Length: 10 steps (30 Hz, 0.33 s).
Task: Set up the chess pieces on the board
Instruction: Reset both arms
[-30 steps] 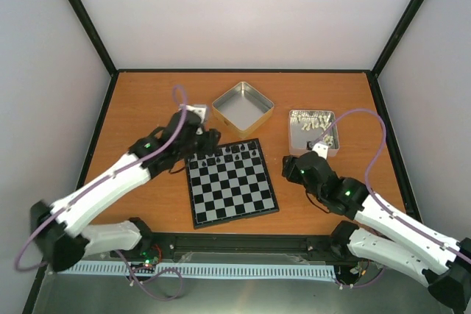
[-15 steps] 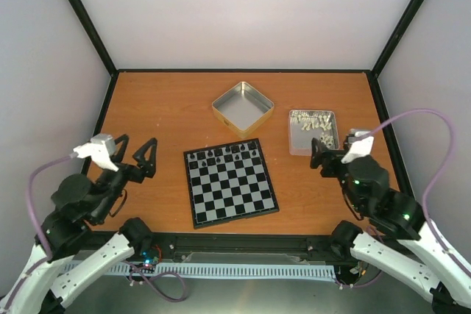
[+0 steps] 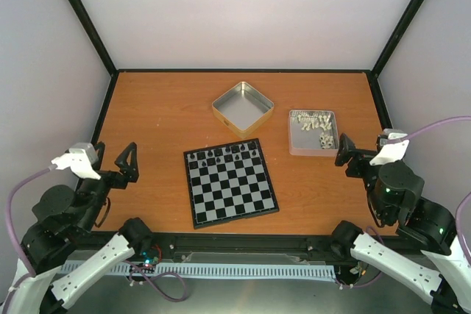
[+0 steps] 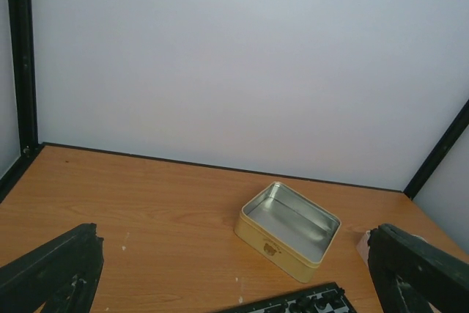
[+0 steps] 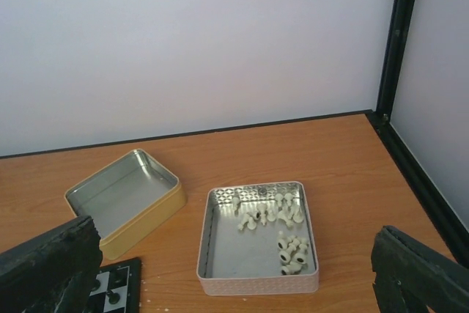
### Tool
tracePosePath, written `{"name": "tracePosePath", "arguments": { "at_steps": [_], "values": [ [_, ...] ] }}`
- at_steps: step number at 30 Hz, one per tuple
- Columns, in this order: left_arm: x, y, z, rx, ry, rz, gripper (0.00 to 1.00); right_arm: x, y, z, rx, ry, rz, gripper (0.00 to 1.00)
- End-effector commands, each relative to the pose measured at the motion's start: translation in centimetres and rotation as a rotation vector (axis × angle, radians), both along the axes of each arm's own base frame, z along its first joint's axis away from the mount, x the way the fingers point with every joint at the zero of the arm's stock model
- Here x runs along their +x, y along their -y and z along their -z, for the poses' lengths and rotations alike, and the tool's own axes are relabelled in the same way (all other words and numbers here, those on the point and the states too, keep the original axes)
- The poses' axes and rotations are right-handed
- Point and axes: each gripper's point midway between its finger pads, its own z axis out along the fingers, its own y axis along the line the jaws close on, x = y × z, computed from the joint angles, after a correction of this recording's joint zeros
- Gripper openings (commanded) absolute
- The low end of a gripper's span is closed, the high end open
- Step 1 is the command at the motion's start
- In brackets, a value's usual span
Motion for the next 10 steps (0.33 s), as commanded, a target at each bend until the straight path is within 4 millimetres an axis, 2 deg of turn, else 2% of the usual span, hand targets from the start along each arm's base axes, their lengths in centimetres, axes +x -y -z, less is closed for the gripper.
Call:
{"name": "tracePosePath", "arguments": {
  "at_steps": [1,4,10],
  "values": [
    [-1.3,-1.8,-1.9,-0.002,0.059,-0.033,1.0,-0.9,2.1,-0.5,-0.025,0.018,0.057,1.0],
    [-1.7,-2.3,-2.5,-0.01,0.079,-0.038,1.0,-1.5,2.6,-1.1,0.002,0.048,0.052,1.0],
    [-1.8,-2.5,-2.9,-0.004,0.095,-0.041,1.0,-1.7,2.1,-1.6,0.024,0.076,0.01,1.0]
  ]
}}
